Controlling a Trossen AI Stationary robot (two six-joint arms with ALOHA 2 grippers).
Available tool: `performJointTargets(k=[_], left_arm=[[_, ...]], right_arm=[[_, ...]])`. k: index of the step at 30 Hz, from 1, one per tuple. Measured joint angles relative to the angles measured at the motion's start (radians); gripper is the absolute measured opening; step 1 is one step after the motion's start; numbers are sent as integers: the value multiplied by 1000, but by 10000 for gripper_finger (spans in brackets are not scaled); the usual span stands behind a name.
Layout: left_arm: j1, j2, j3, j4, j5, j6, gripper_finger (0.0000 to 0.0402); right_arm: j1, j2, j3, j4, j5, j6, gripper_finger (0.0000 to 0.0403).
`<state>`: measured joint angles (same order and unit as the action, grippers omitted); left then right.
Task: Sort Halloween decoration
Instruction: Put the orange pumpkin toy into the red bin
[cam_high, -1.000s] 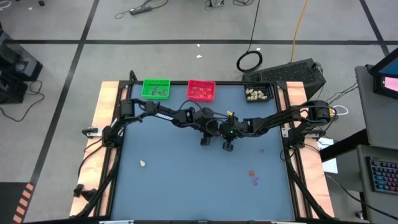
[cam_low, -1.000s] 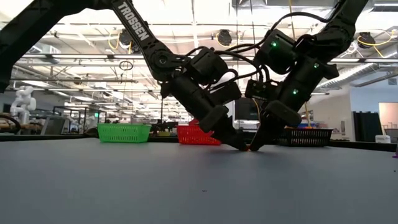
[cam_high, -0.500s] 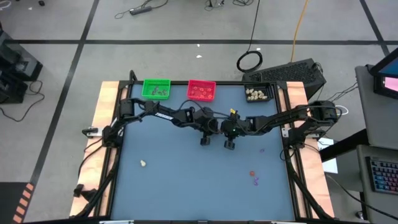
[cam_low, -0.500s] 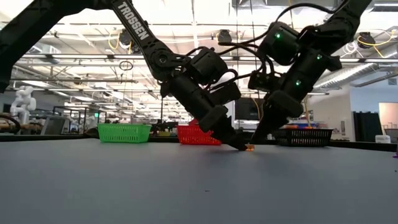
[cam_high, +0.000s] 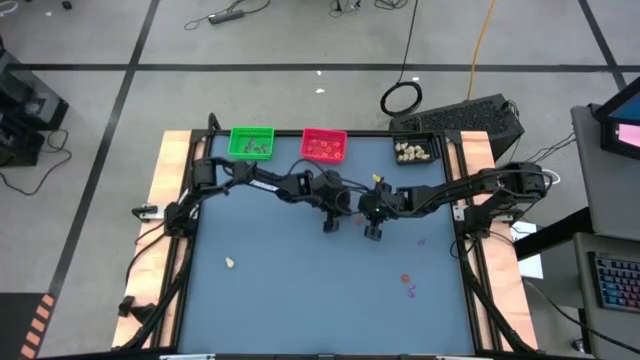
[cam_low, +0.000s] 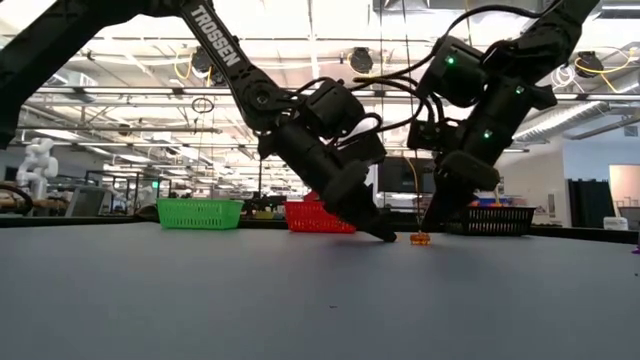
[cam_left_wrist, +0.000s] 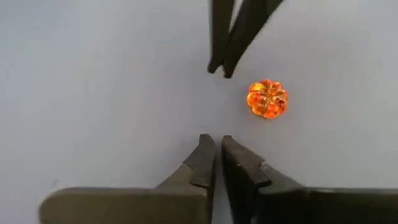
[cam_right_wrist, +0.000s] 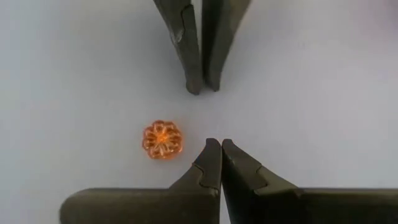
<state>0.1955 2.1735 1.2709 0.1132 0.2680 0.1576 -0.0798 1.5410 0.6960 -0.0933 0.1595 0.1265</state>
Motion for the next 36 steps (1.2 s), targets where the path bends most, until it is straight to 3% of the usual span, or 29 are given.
performJointTargets(k=[9,14,28,36], left_arm=[[10,0,0,2,129,-149,139],[10,0,-1,12,168,-188,175],[7,2,-2,52,212,-234,183],[6,2,-2,65,229,-345,183]], right_arm=[[67,-35,0,-22,-8,36,0],[91,-6,0,-17,-29,62,0],[93,38,1,22,-26,63,0],[93,39,2,17,-26,65,0]])
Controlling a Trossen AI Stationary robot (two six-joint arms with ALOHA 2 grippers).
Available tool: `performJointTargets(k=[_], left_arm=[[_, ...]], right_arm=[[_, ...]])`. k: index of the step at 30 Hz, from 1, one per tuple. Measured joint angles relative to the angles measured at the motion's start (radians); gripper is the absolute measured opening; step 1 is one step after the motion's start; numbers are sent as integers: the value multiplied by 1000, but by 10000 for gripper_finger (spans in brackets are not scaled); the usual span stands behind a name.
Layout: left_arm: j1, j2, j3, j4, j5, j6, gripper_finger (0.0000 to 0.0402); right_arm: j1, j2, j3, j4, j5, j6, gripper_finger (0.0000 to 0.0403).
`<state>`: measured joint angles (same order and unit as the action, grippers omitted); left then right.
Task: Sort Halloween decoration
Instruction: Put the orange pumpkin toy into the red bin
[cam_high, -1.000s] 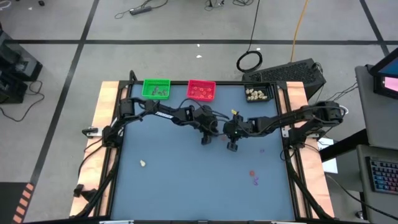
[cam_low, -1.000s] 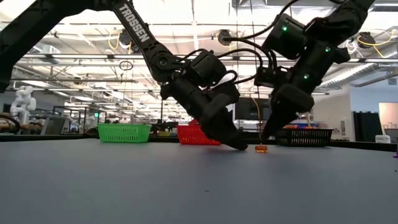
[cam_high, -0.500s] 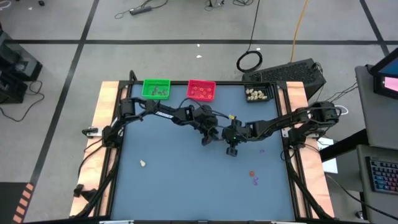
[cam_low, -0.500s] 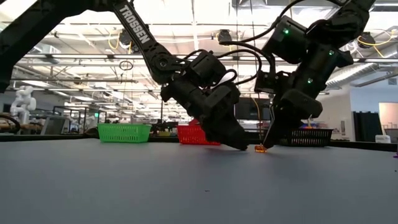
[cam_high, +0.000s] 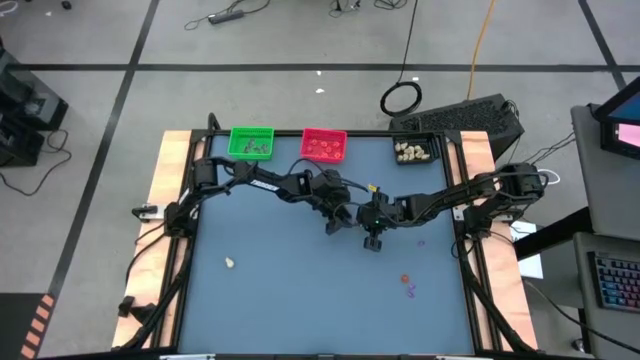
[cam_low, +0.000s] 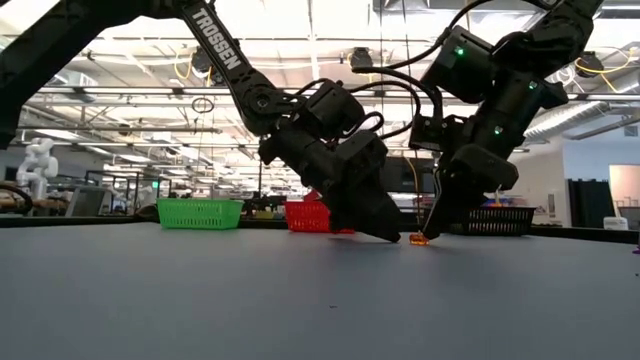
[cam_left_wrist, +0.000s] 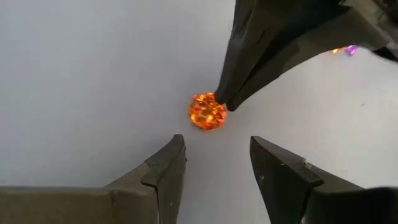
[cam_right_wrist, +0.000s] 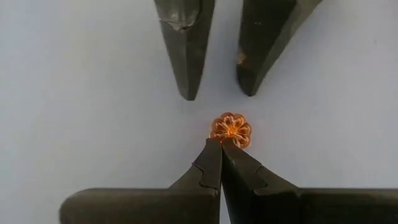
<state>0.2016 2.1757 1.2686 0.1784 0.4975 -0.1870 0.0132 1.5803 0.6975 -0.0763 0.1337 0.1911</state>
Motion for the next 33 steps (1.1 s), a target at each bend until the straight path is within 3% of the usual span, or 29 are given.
performJointTargets(k=[12,27,33], left_arm=[[0,0,0,29,-2,-148,183],[-1,-1,0,47,-53,-174,183],[-1,-2,1,45,-53,-174,183]], right_arm=[[0,3,0,-22,-4,7,0],[29,-17,-4,-51,4,13,0],[34,-19,-4,-38,52,39,0]])
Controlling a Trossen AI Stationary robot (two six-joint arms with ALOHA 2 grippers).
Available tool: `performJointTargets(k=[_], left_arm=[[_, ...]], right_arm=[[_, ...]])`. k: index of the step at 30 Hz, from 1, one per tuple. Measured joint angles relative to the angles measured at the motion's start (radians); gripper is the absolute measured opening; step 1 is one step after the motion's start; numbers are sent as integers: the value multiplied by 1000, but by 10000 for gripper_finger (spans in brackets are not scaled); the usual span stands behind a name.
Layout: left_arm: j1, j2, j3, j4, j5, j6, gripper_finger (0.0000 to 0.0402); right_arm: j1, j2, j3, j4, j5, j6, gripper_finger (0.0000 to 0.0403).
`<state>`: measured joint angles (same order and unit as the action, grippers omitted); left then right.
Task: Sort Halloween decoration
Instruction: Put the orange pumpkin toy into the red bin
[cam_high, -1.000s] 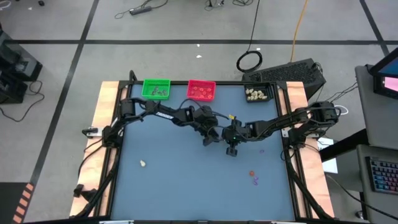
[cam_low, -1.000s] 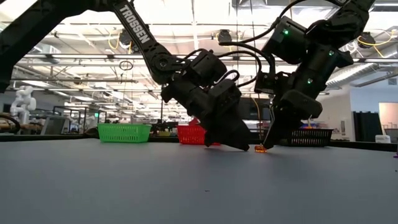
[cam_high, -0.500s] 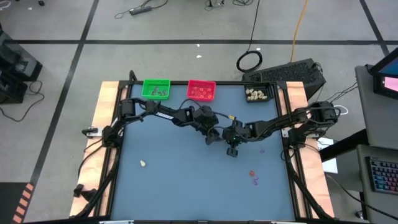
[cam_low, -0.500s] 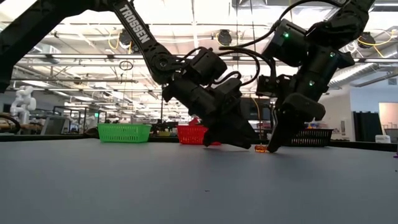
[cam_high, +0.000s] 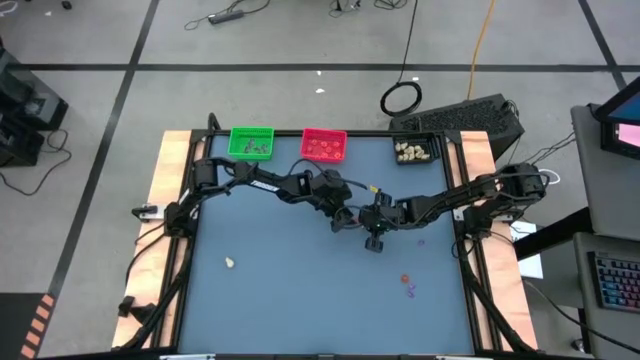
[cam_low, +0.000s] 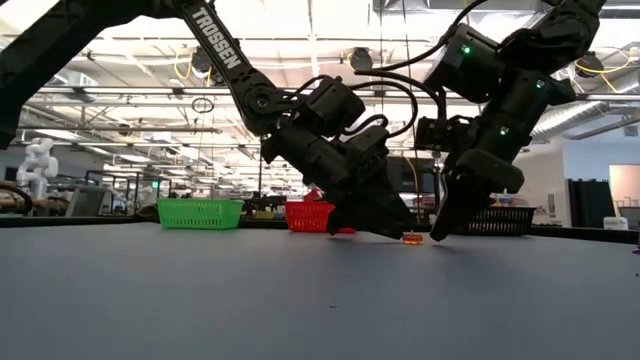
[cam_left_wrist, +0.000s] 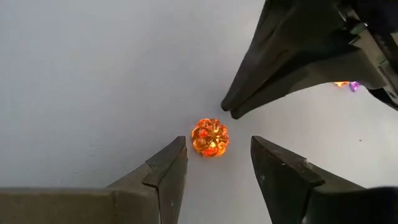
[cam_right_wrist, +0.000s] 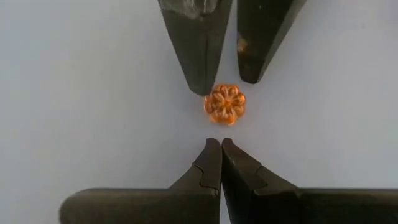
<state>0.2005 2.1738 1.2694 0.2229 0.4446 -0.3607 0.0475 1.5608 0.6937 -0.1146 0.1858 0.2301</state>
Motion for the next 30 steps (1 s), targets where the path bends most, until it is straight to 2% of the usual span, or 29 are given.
performJointTargets(k=[5,11,30], left_arm=[[0,0,0,-11,-2,8,183],[1,0,1,-31,-4,29,183],[1,7,2,-24,-8,6,183]], right_arm=[[2,0,0,40,3,11,0],[0,0,0,49,75,20,0],[0,82,5,103,50,31,0]])
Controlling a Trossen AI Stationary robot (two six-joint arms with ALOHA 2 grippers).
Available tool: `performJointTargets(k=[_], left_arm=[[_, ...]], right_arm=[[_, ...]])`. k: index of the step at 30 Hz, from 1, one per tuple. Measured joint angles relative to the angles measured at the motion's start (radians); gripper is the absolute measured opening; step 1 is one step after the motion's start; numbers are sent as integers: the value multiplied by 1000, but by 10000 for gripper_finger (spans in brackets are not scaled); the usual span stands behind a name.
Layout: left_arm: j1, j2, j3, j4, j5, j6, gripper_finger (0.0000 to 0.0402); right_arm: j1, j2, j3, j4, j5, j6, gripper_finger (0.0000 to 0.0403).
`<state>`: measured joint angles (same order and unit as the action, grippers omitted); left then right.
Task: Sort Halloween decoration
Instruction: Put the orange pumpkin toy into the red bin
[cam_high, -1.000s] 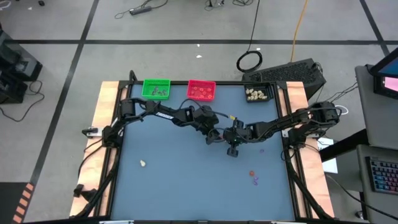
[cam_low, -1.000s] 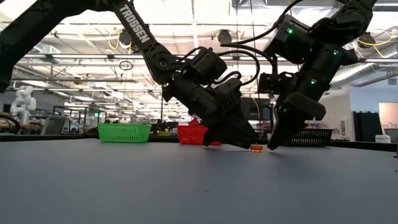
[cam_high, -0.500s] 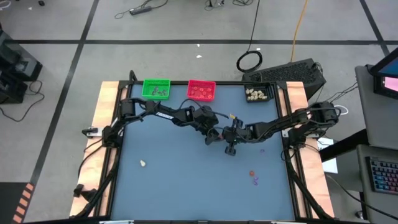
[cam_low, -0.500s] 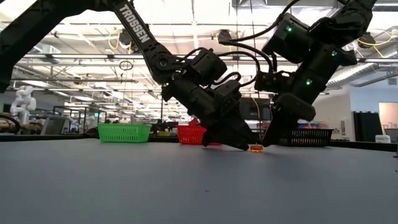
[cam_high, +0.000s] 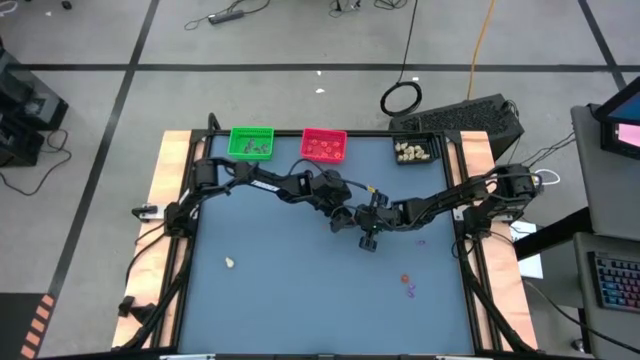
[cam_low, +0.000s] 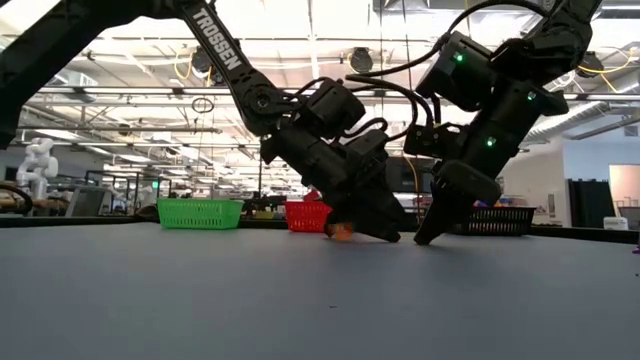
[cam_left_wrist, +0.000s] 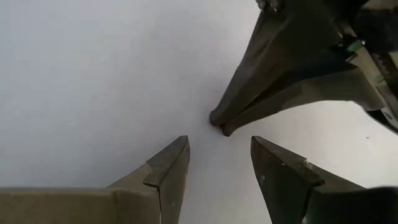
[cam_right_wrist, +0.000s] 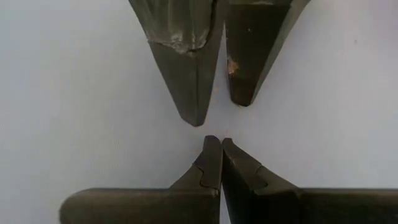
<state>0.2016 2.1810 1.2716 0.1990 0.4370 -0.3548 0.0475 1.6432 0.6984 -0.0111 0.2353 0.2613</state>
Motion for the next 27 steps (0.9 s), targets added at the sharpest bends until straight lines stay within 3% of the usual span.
performJointTargets(k=[9,15,18,23,27], left_arm=[[1,8,3,-22,30,65,182],[-11,-91,1,-406,74,391,182],[-41,-148,1,-608,16,517,182],[-124,-233,-3,-854,-142,592,182],[-203,-268,-19,-930,-311,598,182]], right_arm=[[0,1,0,-3,-1,-4,0],[0,2,-1,-9,-2,-19,0],[0,2,-1,-12,-2,-22,0],[0,2,-2,-14,0,-23,0],[0,2,-2,-14,0,-41,0]])
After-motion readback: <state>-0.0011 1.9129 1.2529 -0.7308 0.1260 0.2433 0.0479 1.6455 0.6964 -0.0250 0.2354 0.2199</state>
